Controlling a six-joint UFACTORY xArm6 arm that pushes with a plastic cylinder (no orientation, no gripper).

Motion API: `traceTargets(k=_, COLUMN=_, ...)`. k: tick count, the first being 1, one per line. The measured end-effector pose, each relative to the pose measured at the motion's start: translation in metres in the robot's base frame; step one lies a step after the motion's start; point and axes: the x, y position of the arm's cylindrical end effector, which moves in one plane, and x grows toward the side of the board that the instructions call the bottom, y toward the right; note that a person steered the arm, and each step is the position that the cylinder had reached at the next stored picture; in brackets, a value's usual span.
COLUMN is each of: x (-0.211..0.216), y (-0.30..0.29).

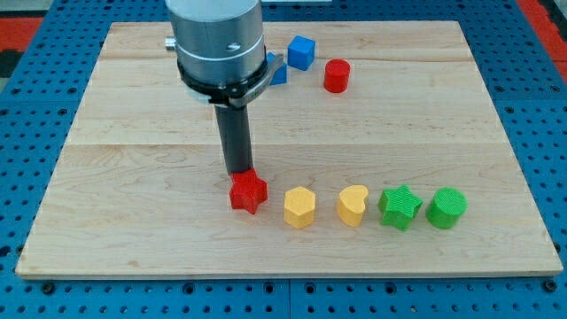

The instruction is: Place the red circle vertically above the red star

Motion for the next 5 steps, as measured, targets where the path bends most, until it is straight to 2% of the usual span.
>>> traceTargets(k=1, x=0.020, y=-0.003)
traceTargets(k=2, x=0.013, y=-0.012)
traceTargets(k=3, x=-0.032, y=0.003)
traceTargets(k=5, x=-0.111, y=0.155)
